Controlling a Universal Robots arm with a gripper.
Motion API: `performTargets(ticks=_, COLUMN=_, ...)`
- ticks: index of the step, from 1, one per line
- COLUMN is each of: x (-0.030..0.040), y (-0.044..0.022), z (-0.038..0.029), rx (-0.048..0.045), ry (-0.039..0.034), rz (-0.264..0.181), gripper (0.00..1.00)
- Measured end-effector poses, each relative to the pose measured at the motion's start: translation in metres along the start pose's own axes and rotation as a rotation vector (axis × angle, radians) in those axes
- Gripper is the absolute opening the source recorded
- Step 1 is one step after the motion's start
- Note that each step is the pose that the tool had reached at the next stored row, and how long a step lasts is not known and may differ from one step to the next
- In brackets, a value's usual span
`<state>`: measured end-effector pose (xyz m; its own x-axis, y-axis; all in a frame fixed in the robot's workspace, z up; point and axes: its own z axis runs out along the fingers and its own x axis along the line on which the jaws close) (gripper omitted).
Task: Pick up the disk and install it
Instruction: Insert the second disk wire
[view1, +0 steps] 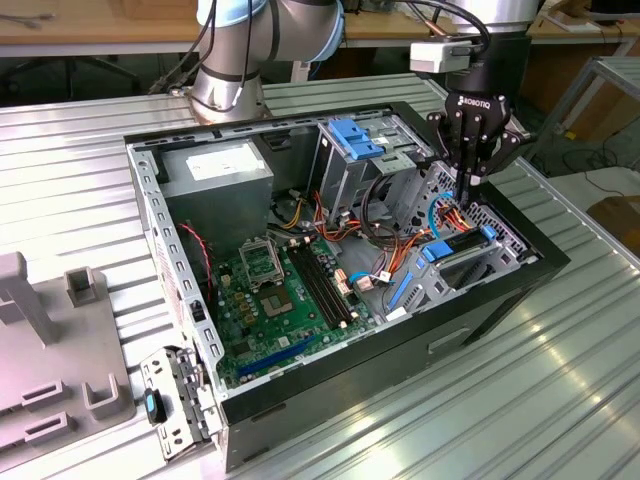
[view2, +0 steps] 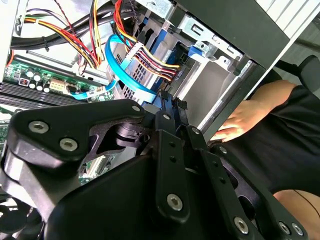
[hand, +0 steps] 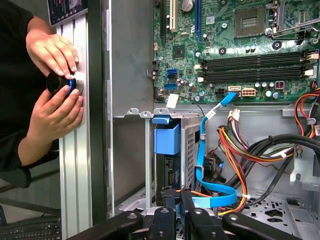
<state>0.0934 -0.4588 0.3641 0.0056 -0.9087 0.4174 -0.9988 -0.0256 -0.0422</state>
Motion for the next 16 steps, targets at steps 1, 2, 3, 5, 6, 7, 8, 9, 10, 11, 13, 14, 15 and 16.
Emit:
performTargets(ticks=1, x=0.0000, y=0.0000, z=0.0000, rx=0.0000, ry=0.0000, rz=0.000, gripper=0.16)
performTargets(ticks=2, x=0.0000, y=0.0000, z=0.0000, rx=0.0000, ry=-0.0002, rz=0.000, gripper=0.16)
performTargets(ticks=3, x=-0.0001, y=0.0000, z=0.0001, rx=0.0000, ry=-0.0008, rz=0.000, gripper=0.16)
performTargets(ticks=5, x=0.0000, y=0.0000, z=0.0001, rx=0.0000, ry=-0.0053, rz=0.000, gripper=0.16)
performTargets(ticks=6, x=0.0000, y=0.0000, z=0.0001, rx=0.0001, ry=-0.0082, rz=0.000, gripper=0.16)
performTargets(ticks=7, x=0.0000, y=0.0000, z=0.0001, rx=0.0001, ry=-0.0123, rz=0.001, gripper=0.16)
performTargets(ticks=8, x=0.0000, y=0.0000, z=0.0000, rx=-0.0001, ry=-0.0202, rz=0.001, gripper=0.16)
performTargets(ticks=9, x=0.0001, y=-0.0001, z=0.0001, rx=-0.0011, ry=-0.0577, rz=0.002, gripper=0.16)
performTargets(ticks=10, x=0.0006, y=0.0000, z=0.0003, rx=-0.0022, ry=-0.0903, rz=0.003, gripper=0.16)
performTargets(ticks=11, x=0.0022, y=0.0001, z=0.0010, rx=-0.0024, ry=-0.1158, rz=0.004, gripper=0.16)
performTargets(ticks=13, x=0.0063, y=0.0002, z=0.0029, rx=-0.0021, ry=-0.1659, rz=0.007, gripper=0.16)
performTargets(ticks=14, x=0.0088, y=0.0003, z=0.0041, rx=-0.0020, ry=-0.1900, rz=0.008, gripper=0.16)
performTargets(ticks=15, x=0.0117, y=0.0004, z=0.0054, rx=-0.0018, ry=-0.1999, rz=0.008, gripper=0.16)
performTargets(ticks=16, x=0.0138, y=0.0004, z=0.0063, rx=-0.0018, ry=-0.2010, rz=0.008, gripper=0.16)
